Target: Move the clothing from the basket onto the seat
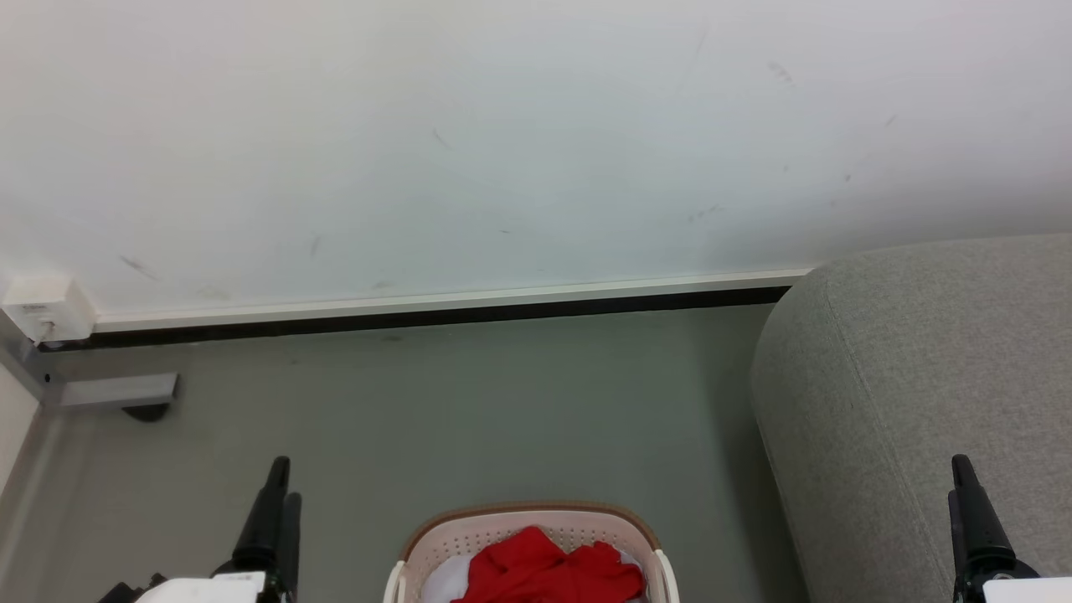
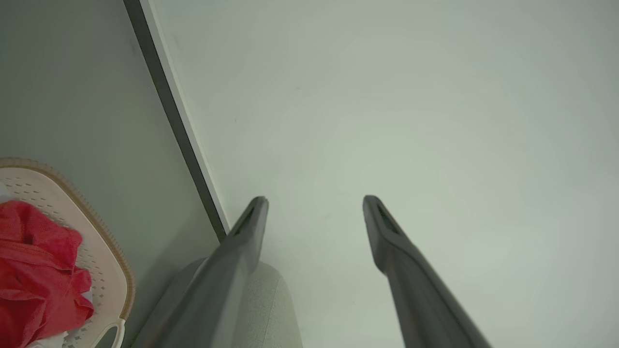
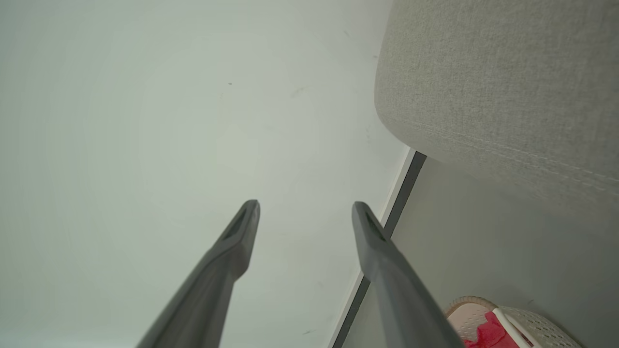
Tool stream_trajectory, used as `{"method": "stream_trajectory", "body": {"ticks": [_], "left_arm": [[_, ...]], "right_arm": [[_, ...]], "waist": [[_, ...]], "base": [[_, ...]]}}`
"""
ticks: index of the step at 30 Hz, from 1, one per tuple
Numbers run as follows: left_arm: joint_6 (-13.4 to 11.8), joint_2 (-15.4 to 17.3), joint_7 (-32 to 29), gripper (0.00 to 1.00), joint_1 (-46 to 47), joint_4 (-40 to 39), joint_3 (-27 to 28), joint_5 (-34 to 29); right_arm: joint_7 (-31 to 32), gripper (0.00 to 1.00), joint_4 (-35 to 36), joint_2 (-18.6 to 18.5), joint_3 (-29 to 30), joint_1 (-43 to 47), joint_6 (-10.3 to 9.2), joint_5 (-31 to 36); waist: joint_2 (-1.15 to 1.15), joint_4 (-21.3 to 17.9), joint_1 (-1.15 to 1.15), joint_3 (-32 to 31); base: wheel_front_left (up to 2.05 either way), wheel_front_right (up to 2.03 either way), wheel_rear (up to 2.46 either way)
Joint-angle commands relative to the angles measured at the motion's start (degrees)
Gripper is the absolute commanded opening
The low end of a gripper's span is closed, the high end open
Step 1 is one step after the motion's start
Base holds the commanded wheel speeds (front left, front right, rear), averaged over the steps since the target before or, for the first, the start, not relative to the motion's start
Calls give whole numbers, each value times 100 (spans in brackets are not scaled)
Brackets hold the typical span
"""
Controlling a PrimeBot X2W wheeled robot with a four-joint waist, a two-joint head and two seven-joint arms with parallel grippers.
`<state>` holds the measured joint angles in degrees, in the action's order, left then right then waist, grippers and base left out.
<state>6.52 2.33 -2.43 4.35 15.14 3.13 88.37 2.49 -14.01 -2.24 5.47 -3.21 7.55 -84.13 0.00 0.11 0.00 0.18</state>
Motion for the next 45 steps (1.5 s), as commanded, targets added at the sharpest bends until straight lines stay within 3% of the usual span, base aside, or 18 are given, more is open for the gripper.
{"method": "stream_trajectory", "body": {"ticks": [1, 7, 22, 45], "left_arm": [[-30, 35, 71, 100, 61, -131, -35, -207], [-147, 38, 195, 100, 41, -198, -130, -663], [-491, 46, 551, 100, -6, -266, -424, -2636], [-670, 56, 953, 100, -14, -259, -707, -4488]], "right_arm": [[-74, 100, 179, -58, -31, 3, -2, 332], [-197, 100, 316, -61, -46, 48, -2, 979], [-553, 100, 597, -147, -298, 204, -4, 3119], [-957, 100, 698, -210, -428, 421, -6, 4919]], "waist": [[0, 2, 0, -1], [0, -4, 0, 0], [0, -10, 0, -21], [0, 85, 0, -14]], "base": [[0, 0, 0], [0, 0, 0], [0, 0, 0], [0, 0, 0]]}}
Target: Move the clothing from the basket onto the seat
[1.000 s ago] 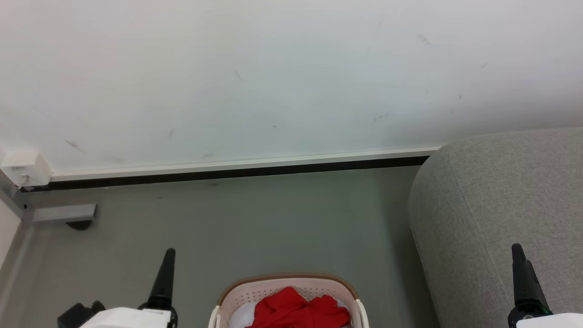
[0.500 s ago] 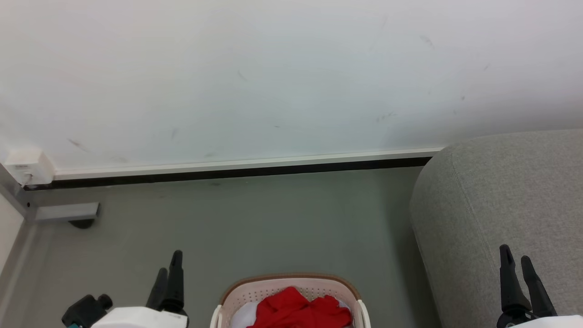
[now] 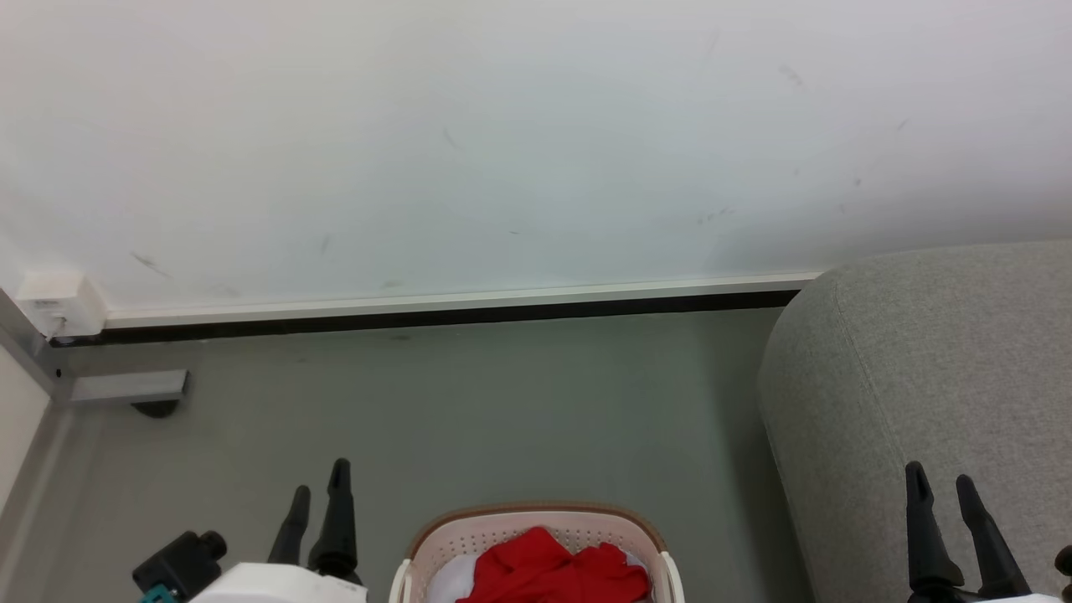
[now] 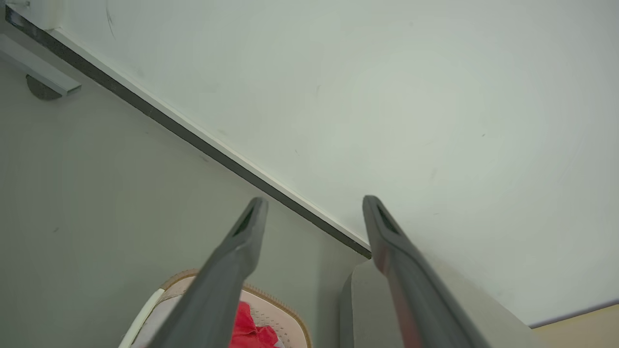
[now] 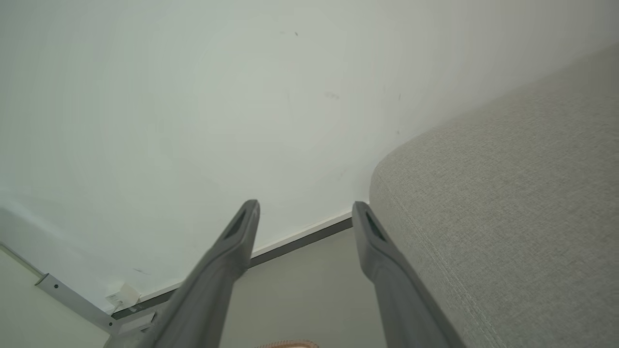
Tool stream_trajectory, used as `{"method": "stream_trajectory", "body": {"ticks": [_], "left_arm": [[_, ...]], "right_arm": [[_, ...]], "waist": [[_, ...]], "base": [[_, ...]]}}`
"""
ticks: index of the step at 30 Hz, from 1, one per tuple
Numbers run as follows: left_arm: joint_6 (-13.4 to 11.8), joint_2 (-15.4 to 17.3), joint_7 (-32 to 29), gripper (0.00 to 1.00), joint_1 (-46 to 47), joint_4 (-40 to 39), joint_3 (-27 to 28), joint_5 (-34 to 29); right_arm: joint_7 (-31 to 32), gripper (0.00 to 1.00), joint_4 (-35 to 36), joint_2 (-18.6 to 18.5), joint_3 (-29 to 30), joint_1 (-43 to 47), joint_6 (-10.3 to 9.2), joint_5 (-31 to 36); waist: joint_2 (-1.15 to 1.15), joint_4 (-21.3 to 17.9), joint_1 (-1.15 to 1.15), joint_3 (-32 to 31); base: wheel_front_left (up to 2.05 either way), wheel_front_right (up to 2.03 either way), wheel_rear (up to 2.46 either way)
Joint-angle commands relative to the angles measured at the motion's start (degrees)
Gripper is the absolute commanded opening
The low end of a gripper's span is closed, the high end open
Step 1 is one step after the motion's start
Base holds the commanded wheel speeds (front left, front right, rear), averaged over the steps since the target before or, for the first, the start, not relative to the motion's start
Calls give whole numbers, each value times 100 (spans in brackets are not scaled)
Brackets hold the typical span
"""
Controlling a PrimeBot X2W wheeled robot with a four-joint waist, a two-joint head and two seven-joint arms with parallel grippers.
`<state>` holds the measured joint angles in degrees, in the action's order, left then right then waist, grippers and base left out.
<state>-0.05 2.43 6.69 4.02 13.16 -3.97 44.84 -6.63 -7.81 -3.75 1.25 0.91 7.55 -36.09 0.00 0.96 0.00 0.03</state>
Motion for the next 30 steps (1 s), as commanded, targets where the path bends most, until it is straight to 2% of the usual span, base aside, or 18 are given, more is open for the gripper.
{"method": "stream_trajectory", "body": {"ticks": [1, 30], "left_arm": [[-22, 47, 59, 100, 16, -62, -12, -191], [-209, 57, 467, 100, -173, 0, -40, -2190]], "right_arm": [[-66, 100, 79, -57, -9, 16, -6, 176], [-477, 100, -75, -115, -207, 91, -8, 1770]], "waist": [[0, 0, 0, 2], [0, -37, 0, 17]], "base": [[0, 0, 0], [0, 0, 0]]}}
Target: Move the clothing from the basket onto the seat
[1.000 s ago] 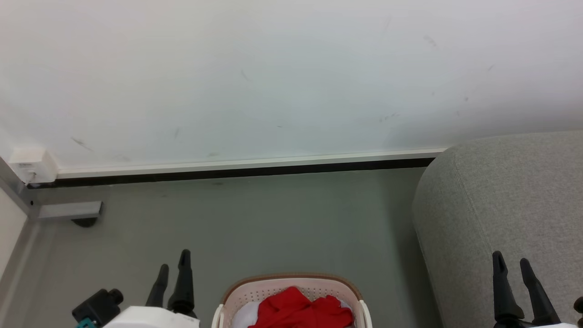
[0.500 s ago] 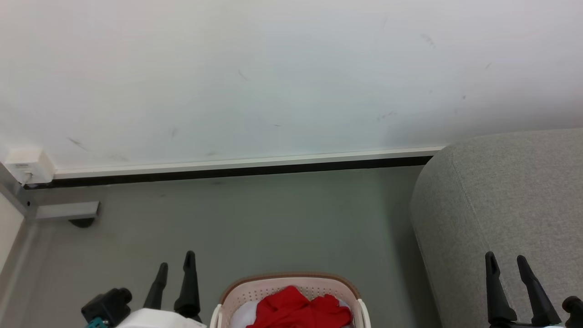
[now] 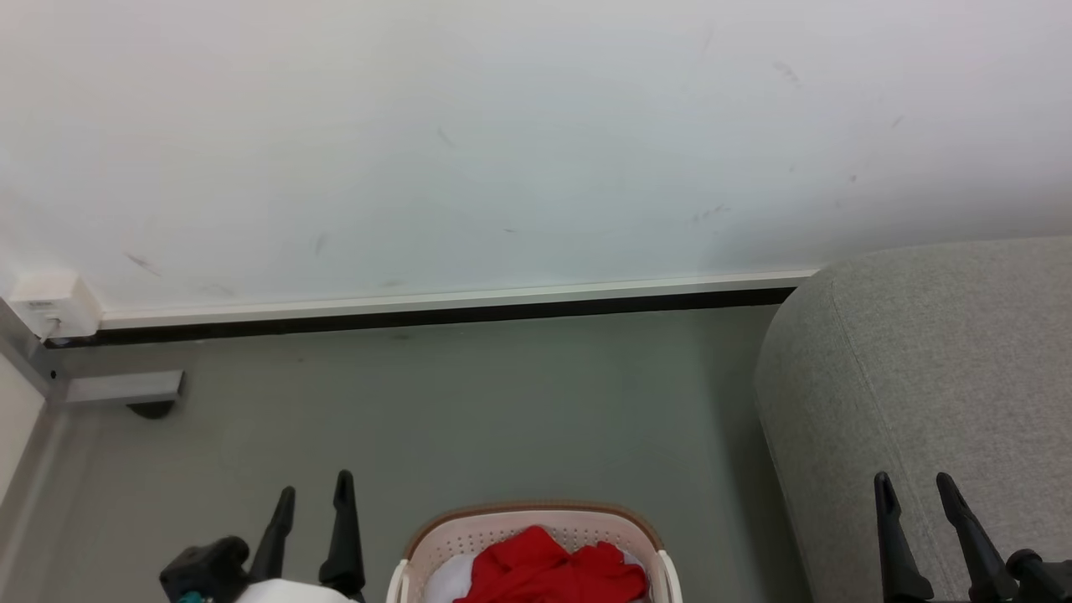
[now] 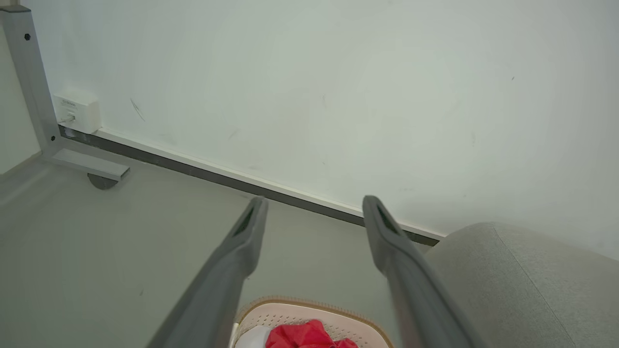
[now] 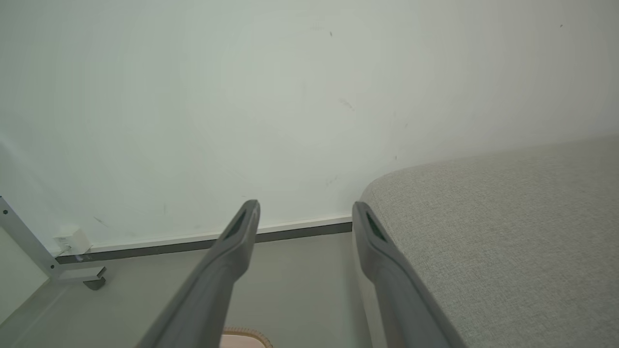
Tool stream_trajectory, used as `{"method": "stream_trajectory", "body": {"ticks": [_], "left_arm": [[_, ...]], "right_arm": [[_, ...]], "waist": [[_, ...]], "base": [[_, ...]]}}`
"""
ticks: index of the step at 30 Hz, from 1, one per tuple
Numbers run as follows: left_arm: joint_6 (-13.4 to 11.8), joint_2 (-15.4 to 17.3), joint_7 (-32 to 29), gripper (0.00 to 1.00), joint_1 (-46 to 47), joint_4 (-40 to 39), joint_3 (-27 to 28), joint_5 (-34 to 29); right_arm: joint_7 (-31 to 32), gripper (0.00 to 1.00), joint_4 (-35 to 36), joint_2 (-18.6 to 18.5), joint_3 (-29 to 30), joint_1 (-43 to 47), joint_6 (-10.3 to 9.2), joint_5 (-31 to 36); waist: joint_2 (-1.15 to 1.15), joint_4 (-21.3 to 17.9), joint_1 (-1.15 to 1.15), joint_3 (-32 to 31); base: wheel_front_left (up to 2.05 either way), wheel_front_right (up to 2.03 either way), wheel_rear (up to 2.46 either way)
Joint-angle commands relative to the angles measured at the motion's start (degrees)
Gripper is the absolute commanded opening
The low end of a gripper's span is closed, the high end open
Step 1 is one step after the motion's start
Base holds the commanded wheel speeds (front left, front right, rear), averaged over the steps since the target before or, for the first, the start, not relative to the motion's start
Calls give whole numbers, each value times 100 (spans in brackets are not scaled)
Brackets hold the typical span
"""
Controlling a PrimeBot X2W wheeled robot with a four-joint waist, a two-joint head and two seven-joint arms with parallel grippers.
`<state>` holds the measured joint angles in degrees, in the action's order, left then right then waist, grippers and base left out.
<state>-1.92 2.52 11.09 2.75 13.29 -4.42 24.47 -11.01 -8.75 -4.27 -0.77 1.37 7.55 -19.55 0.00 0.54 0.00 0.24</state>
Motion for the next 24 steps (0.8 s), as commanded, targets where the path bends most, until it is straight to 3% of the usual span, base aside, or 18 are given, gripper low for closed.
{"method": "stream_trajectory", "body": {"ticks": [1, 24], "left_arm": [[-27, 49, 42, 100, -55, -15, 9, -231], [-30, 55, 312, 100, -195, -38, 49, -1423]], "right_arm": [[-51, 100, 6, -63, -10, 49, -9, 151], [-324, 100, -205, -25, 20, 118, -11, 637]], "waist": [[0, 6, 0, -7], [0, 28, 0, -18]], "base": [[0, 0, 0], [0, 0, 0]]}}
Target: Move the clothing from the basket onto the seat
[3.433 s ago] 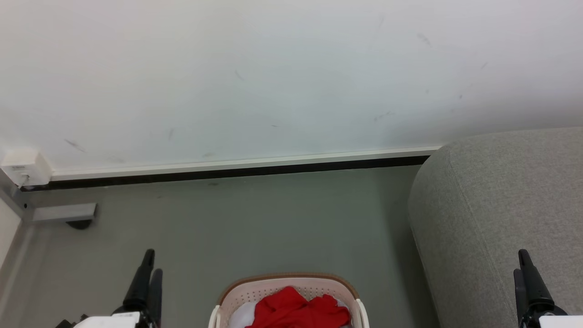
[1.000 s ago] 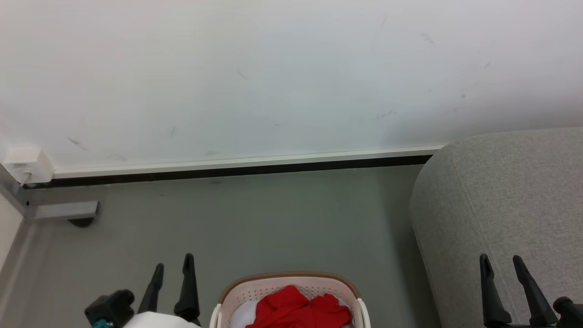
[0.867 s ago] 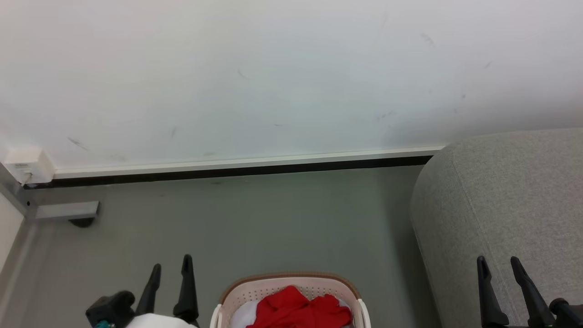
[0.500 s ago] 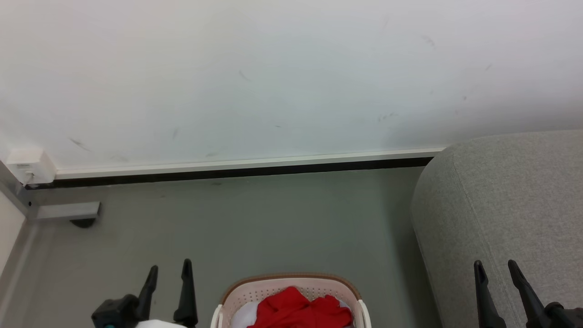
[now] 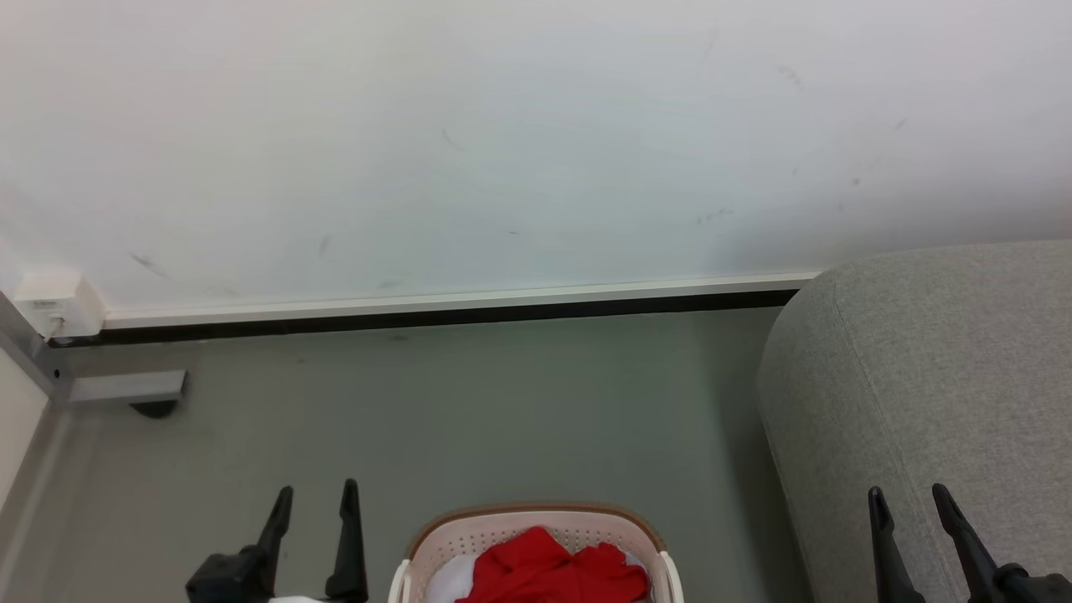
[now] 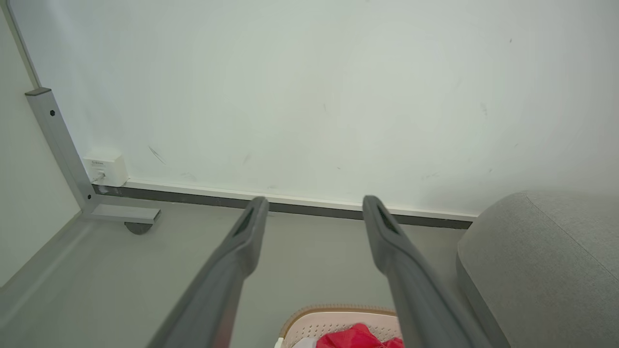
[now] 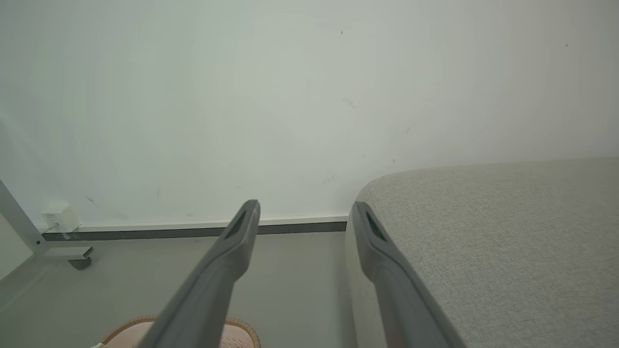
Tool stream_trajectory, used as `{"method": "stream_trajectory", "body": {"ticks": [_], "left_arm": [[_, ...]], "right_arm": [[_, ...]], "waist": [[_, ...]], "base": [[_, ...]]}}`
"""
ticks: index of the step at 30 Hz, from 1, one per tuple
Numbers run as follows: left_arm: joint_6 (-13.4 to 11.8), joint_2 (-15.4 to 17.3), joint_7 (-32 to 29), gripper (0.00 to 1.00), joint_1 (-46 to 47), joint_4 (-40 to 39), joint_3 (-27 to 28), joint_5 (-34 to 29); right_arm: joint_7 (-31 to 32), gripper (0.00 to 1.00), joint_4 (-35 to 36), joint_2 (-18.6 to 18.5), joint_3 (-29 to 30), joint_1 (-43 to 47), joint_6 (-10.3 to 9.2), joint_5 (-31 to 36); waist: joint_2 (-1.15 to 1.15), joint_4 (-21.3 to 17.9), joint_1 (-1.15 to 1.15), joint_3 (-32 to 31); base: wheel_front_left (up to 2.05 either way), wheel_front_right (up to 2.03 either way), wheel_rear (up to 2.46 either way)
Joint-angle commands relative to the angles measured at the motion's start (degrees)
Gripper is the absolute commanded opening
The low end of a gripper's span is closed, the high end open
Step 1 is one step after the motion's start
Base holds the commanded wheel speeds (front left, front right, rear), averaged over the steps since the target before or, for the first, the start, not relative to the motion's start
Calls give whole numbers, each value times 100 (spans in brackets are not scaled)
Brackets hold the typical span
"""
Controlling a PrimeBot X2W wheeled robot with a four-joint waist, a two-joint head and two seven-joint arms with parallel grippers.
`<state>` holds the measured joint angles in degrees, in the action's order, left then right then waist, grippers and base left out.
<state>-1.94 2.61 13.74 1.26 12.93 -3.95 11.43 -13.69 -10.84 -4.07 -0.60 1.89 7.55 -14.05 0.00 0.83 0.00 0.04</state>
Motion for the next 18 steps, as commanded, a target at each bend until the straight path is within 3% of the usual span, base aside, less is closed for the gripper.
{"method": "stream_trajectory", "body": {"ticks": [1, 11, 18], "left_arm": [[-33, 47, 63, 100, -46, -1, -10, -159], [-68, 48, 148, 100, -89, 49, -57, -465], [-36, 47, 145, 100, -91, 113, -16, -352]], "right_arm": [[-68, 100, -1, -46, 3, 70, -11, 117], [-154, 100, -49, -38, 20, 103, -12, 362], [-154, 100, -96, 22, 101, 103, -12, 1]], "waist": [[0, 1, 0, 4], [0, -2, 0, 16], [0, -11, 0, 23]], "base": [[0, 0, 0], [0, 0, 0], [0, 0, 0]]}}
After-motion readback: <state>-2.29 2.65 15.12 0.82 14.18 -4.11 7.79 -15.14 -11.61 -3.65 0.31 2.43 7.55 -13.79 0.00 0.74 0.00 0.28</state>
